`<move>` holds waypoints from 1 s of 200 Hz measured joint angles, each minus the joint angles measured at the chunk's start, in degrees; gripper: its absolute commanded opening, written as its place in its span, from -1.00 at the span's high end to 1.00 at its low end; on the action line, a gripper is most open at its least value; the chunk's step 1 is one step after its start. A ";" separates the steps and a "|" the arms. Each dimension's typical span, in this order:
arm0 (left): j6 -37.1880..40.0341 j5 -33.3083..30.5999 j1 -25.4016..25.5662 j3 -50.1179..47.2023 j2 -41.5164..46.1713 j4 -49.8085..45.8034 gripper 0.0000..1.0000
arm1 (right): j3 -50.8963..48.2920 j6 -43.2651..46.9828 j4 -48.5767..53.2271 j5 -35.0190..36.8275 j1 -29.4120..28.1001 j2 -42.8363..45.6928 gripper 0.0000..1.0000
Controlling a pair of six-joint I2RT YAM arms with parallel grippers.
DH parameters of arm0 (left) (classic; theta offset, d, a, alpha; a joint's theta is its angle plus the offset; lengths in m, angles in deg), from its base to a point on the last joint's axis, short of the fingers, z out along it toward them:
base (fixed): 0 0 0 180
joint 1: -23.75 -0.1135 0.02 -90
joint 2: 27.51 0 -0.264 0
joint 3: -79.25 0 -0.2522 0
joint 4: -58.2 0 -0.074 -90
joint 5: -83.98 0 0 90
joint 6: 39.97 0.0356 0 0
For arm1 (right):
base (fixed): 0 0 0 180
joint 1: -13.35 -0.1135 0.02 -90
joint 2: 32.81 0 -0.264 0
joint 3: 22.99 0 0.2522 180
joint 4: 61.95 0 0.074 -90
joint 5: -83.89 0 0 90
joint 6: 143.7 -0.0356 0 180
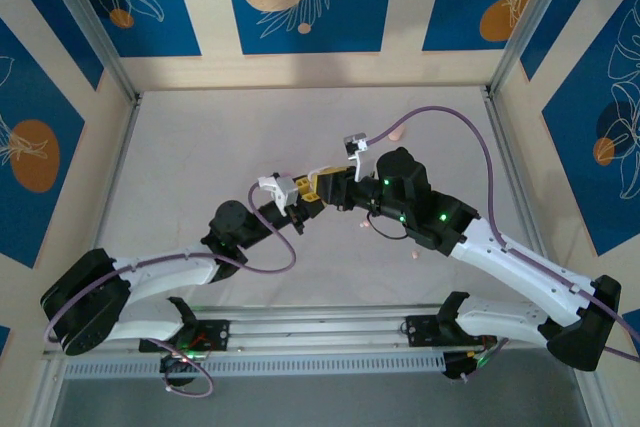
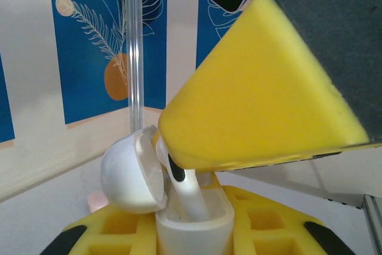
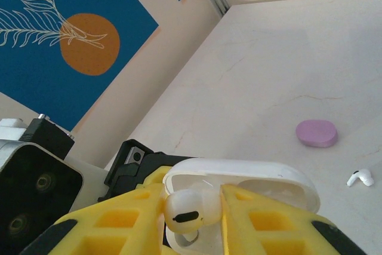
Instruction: Insert the wireless bluetooth earbuds into the charging case
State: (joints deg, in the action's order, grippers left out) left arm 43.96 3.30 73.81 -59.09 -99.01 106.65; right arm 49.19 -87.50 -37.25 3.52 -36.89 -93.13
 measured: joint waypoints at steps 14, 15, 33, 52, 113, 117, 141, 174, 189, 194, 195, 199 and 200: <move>0.00 -0.04 0.00 0.00 0.00 0.00 0.66 | 0.00 0.39 0.07 -0.37 0.00 0.00 0.36; 0.00 -0.04 0.02 0.00 0.00 0.00 0.65 | 0.00 0.44 0.09 -0.42 0.00 0.00 0.36; 0.00 -0.02 0.07 0.00 -0.02 -0.02 0.65 | 0.22 0.81 0.68 -0.83 0.00 -0.02 0.34; 0.00 -0.02 0.11 0.00 -0.07 0.17 0.65 | 0.85 0.85 1.92 -1.03 0.00 -0.02 0.32; -0.22 0.00 0.11 0.00 -0.11 0.28 0.64 | 2.47 0.85 4.55 -1.05 0.00 -0.50 0.17; -0.28 0.02 0.11 0.00 -0.11 0.33 0.64 | 2.69 0.87 4.83 -1.03 0.00 -0.59 0.17; -0.70 0.04 0.11 0.00 -0.09 0.61 0.64 | 3.72 0.85 6.10 -1.03 0.04 -0.76 0.10; -0.96 0.07 0.11 0.00 -0.09 1.31 0.64 | 4.98 0.81 7.80 -1.22 0.90 -0.76 -0.02; -0.98 0.11 0.11 0.00 -0.09 1.73 0.63 | 5.35 0.81 8.28 -1.66 1.40 -0.74 -0.05; -0.96 0.13 0.11 0.00 -0.09 1.90 0.62 | 5.40 0.79 8.28 -1.92 1.62 -0.68 -0.06; -0.96 0.15 0.11 0.00 -0.09 1.92 0.62 | 5.40 0.79 8.28 -1.97 1.64 -0.68 -0.06; -0.96 0.26 0.11 0.00 -0.09 1.95 0.62 | 5.42 0.76 8.28 -2.23 1.77 -0.61 -0.06; -0.94 0.26 0.11 0.00 -0.09 1.95 0.62 | 5.42 0.79 8.31 -2.29 1.84 -0.59 -0.06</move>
State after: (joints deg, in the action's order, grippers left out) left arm 43.02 3.56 73.92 -59.09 -99.10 108.60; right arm 54.61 -86.72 -28.95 1.22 -35.06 -93.72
